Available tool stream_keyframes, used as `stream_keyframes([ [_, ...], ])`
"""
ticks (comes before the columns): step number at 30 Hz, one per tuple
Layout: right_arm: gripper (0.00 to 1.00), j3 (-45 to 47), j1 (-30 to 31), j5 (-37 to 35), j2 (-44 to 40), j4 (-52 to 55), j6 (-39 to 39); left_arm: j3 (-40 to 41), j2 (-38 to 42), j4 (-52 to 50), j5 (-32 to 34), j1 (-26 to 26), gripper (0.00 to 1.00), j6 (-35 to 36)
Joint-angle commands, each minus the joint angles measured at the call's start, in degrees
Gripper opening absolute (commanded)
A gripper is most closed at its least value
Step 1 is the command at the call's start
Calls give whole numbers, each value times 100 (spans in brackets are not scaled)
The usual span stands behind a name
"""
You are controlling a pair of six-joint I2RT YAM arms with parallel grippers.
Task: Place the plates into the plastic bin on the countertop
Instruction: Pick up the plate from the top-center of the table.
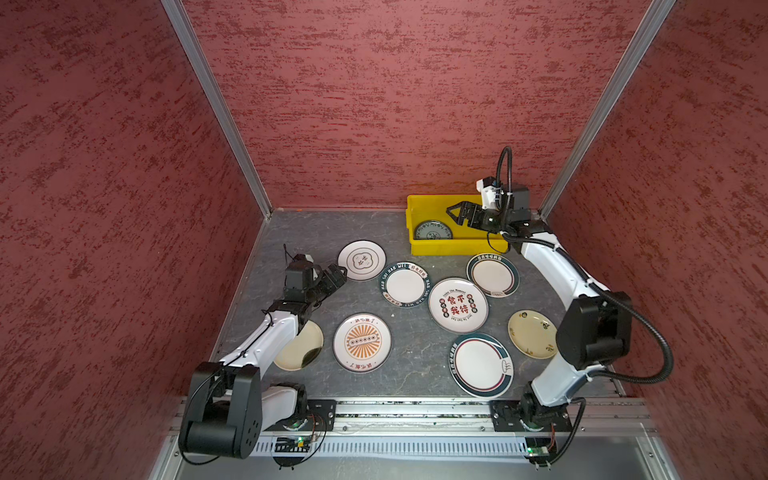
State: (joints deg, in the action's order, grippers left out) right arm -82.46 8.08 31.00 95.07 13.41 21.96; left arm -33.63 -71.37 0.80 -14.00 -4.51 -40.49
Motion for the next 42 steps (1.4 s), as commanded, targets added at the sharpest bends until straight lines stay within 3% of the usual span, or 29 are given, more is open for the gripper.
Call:
stream_keyframes([
  [1,99,662,-1,641,-557,-1115,615,-179,-399,448,-463,108,99,-237],
  [6,99,1777,-3,1180,-1487,-2032,1088,-260,-958,787,-644,151,99,-532],
  [13,99,2918,4,1247,-2487,-2235,1230,-556,-1585,821,-652,165,99,-597],
  [18,99,3363,0,1098,-2757,-1926,1065,-573,-1906,1186,-676,177,99,-657],
  [29,99,3984,6,993,-2931,-2123,1453,-768,-2585,1624,-797,253,100,-881],
  [39,99,4220,2,662,-3102,-2080,1535,-943,-3374,2116,-1070,328,64,-1149],
  [42,99,4232,7,665,-3084,-2114,1566,-968,-3500,2177,-1023,319,62,-1182],
])
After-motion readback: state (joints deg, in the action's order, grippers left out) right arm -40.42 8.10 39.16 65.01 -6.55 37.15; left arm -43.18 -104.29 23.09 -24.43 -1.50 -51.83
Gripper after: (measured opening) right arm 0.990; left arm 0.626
